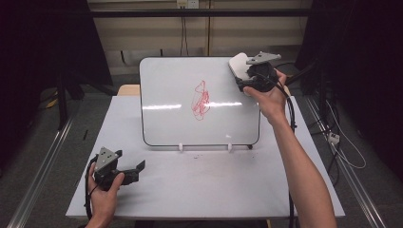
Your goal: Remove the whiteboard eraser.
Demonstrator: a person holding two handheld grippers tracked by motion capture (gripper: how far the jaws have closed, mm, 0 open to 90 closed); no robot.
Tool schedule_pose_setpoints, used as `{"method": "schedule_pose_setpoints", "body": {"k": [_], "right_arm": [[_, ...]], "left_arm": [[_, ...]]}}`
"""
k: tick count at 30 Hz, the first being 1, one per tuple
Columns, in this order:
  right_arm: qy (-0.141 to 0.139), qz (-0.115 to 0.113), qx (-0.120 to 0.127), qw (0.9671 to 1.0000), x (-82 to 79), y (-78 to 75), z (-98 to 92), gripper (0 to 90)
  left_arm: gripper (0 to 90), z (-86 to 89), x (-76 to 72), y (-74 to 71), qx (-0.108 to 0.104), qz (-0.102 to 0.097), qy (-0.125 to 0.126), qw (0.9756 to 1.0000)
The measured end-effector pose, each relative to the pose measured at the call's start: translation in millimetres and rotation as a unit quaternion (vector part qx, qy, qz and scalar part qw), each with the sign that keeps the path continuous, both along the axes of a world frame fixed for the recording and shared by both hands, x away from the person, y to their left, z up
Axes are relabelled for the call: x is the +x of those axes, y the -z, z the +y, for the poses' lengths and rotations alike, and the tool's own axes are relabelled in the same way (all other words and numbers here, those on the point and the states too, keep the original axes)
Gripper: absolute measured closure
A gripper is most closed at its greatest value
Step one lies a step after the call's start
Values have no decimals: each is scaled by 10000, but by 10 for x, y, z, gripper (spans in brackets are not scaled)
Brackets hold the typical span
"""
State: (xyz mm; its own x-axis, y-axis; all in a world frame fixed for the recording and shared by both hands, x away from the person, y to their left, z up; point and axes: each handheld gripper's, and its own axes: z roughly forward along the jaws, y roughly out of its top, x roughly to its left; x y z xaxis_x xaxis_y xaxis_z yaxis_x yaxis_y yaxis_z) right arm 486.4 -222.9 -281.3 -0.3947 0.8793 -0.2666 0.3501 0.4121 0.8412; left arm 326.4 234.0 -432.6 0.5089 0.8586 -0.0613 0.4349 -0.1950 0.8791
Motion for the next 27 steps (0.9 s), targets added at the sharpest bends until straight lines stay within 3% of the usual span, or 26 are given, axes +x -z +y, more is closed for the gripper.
{"method": "schedule_pose_setpoints", "body": {"k": [5,17,22,27], "right_arm": [[-82,-116,44,9999,-93,-37,20,313],[-448,-326,127,9984,-306,57,199,313],[-572,-480,76,9972,-375,22,289,313],[-702,-524,-174,9960,-440,51,455,313]], "left_arm": [[55,-2,-8,-5,-26,-20,-7,10000],[55,9,-7,-10,1,-32,-5,10000],[55,15,-10,-11,-15,-29,-19,10000],[55,15,-15,-16,-40,-50,-15,10000]]}}
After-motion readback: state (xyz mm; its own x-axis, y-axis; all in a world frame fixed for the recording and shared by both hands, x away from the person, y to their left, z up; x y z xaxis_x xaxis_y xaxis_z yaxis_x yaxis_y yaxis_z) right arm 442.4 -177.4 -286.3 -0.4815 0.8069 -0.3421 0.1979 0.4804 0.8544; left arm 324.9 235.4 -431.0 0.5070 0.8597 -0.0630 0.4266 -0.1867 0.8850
